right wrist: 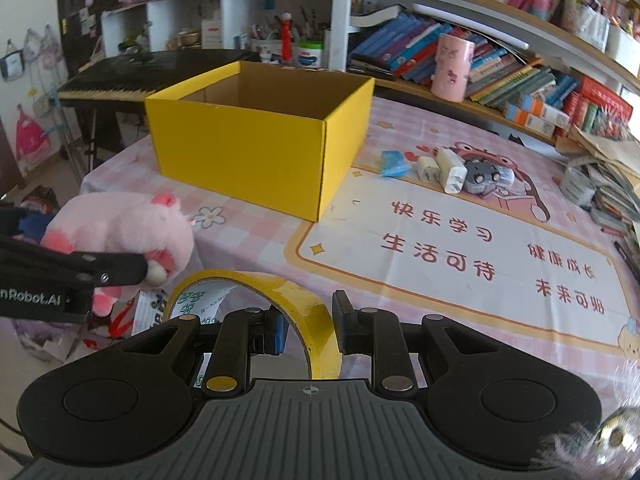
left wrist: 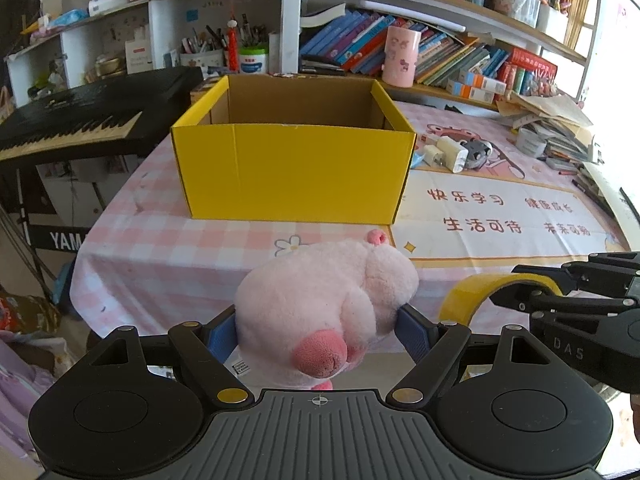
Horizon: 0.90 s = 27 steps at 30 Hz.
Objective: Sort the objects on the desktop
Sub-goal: 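Carry the pig and tape roll with both tools over the yellow box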
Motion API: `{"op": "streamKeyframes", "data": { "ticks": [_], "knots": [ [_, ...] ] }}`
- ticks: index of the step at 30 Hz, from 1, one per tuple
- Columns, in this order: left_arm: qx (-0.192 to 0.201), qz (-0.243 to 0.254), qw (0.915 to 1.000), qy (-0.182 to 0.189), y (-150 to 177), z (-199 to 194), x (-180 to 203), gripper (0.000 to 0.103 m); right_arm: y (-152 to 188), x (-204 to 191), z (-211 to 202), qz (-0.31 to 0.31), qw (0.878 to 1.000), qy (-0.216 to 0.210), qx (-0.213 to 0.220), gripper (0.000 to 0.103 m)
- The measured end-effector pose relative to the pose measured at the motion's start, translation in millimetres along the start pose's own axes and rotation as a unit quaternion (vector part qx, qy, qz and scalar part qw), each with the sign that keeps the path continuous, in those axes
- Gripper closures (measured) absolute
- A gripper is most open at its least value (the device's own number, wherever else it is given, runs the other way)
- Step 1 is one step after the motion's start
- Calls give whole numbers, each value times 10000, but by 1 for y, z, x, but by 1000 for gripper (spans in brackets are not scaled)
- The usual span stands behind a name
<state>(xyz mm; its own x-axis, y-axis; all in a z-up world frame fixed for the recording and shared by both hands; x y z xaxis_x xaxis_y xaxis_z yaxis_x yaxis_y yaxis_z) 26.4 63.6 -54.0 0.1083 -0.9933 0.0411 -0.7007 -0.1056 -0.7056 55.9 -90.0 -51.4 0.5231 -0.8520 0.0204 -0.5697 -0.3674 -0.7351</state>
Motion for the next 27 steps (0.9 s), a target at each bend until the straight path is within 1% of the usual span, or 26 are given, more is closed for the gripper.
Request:
{"op": "streamKeyframes", "data": {
  "ticks": [9,24,27],
  "knots": [
    [51,21,10000,-27,-3,0,-2,21,-4,-5,1,-149,9999,-32,8,82],
    [102,-78,9999,-68,-7,2,-11,21,-11,-14,7,-275,9995,-142,15,82],
    [103,-108,9999,-62,-8,4,-12,21,-12,-14,9,-286,9995,-153,-7,85]
  ]
}}
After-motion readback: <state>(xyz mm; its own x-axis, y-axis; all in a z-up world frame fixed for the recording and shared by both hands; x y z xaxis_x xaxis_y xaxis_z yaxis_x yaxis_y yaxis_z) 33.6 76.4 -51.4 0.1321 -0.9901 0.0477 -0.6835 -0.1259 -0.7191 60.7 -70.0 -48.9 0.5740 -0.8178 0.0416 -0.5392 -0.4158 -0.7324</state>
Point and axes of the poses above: each gripper's, at about its wrist camera, not at the fingertips, and z roughly the way its jaws point, x to its right, y to its underside, the point moved 8 cm from there along z, roughly the way its jaws point, and after that the axes turned 2 degrees about -y, right-handed, at the moved point
